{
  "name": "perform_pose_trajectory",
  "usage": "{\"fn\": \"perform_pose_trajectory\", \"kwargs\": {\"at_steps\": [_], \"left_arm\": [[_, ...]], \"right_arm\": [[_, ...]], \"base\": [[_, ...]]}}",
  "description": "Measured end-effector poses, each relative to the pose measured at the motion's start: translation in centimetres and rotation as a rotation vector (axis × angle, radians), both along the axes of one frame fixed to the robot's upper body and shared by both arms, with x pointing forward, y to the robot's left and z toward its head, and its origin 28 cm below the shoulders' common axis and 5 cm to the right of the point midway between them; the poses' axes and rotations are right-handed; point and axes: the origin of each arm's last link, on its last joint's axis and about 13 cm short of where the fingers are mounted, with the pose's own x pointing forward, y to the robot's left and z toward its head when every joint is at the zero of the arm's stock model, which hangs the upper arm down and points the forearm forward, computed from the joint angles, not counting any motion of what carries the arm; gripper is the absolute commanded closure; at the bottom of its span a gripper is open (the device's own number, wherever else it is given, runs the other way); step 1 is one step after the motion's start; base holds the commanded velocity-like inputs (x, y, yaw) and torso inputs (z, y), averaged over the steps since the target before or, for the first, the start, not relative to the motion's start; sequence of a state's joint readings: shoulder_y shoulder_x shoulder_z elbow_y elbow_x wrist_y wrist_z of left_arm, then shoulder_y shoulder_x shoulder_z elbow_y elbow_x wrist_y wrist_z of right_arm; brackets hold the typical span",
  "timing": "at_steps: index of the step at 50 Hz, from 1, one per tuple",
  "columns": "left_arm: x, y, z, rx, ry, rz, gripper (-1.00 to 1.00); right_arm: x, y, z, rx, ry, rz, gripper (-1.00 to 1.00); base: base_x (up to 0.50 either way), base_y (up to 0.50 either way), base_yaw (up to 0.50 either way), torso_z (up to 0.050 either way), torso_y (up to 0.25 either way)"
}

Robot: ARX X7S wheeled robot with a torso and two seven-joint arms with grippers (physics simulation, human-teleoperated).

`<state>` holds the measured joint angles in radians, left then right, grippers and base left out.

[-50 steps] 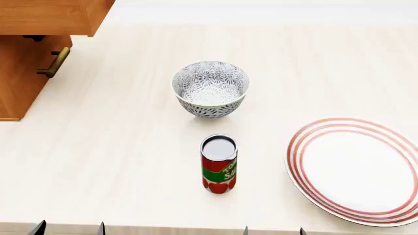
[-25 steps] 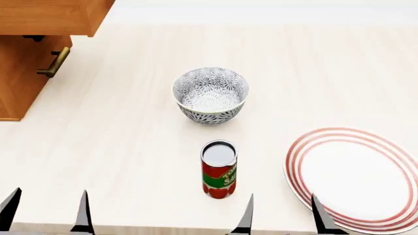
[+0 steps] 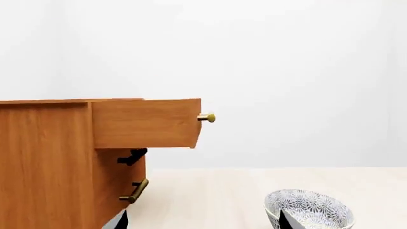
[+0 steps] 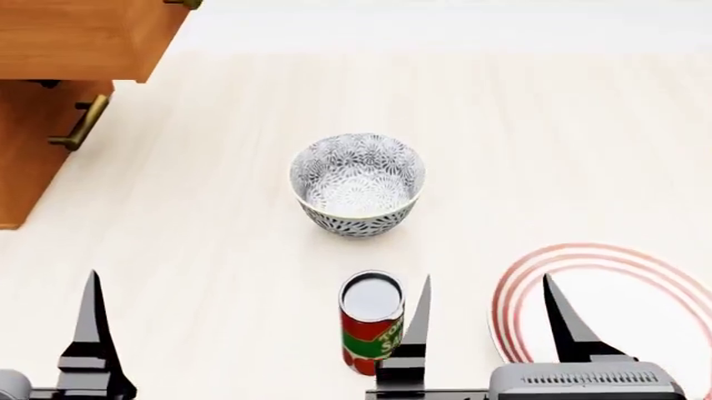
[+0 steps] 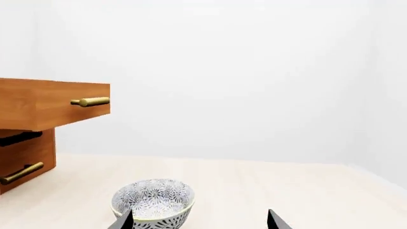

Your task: Put the ketchup in the top drawer of the cabinet.

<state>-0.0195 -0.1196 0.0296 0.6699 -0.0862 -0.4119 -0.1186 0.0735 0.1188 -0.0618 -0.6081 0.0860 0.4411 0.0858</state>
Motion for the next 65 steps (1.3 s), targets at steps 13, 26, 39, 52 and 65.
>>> {"fn": "perform_pose_trajectory", "kwargs": {"at_steps": [13, 26, 39, 52, 65], "left_arm": [[0.01, 0.00, 0.21, 0.000, -0.005, 0.002, -1.00], [0.11, 0.03, 0.12, 0.000, -0.001, 0.005, -1.00], [0.18, 0.05, 0.16, -0.002, 0.002, 0.007, -1.00], [0.36, -0.04, -0.04, -0.007, 0.010, 0.006, -1.00], [0.45, -0.03, -0.17, -0.006, 0.016, 0.008, -1.00]], "right_arm": [[-0.01, -0.02, -0.26, 0.003, 0.000, 0.004, -1.00], [0.00, -0.07, -0.44, 0.006, 0.005, 0.004, -1.00], [0.07, -0.08, -0.56, 0.007, 0.008, 0.004, -1.00], [0.11, -0.21, -0.81, 0.015, 0.006, 0.005, -1.00], [0.20, -0.22, -0.80, 0.018, 0.011, 0.006, -1.00]], "base": [[0.47, 0.00, 0.00, 0.000, 0.000], [0.47, 0.00, 0.00, 0.000, 0.000], [0.38, 0.00, 0.00, 0.000, 0.001], [0.00, 0.22, 0.00, 0.000, 0.000], [0.00, 0.50, 0.00, 0.000, 0.000]]}}
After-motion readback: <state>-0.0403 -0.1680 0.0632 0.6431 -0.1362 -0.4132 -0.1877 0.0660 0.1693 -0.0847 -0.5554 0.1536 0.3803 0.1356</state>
